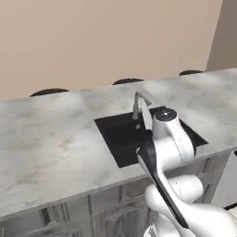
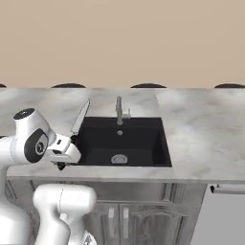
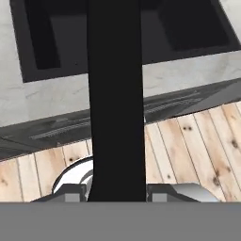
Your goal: Move the cutting board and knife to the sink. Then move spray from the cabinet to the counter.
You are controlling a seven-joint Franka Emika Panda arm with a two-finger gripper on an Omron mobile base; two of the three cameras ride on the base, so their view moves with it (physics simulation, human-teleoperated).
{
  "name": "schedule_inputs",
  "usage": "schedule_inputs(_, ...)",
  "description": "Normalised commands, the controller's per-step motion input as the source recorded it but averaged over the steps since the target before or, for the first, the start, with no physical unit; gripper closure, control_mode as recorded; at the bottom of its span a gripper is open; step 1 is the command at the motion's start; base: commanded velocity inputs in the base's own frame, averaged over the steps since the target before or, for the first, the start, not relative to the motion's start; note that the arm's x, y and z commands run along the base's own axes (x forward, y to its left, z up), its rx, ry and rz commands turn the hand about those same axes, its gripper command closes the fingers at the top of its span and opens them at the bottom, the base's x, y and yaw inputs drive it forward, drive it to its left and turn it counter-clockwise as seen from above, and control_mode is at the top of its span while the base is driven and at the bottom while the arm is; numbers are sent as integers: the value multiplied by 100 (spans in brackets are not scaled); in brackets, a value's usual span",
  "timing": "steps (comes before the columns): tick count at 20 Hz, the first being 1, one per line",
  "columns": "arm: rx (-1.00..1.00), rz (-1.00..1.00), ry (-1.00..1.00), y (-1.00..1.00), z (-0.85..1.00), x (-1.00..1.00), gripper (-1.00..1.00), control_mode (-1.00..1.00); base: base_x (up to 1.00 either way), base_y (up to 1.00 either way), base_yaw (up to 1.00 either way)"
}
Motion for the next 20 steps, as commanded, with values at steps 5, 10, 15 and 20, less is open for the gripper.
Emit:
schedule_inputs(5,0,0,0,0,0,0,100,100,5,-90,49)
schedule_inputs(10,0,0,0,0,0,0,100,100,15,-43,18)
schedule_inputs(15,0,0,0,0,0,0,100,100,38,-92,12)
schedule_inputs(20,0,0,0,0,0,0,100,100,50,-55,13)
